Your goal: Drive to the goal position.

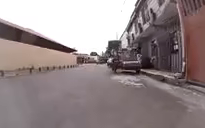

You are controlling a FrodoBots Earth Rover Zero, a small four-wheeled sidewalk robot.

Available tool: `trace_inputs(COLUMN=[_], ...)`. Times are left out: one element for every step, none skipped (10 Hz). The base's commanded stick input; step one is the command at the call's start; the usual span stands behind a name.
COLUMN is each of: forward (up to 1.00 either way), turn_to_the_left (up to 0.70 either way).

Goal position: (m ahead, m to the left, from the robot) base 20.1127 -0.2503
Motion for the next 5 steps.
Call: trace_inputs(forward=[0.50,0.50,0.50,0.50,0.50], turn_to_the_left=[0.00,0.00,0.00,0.00,0.00])
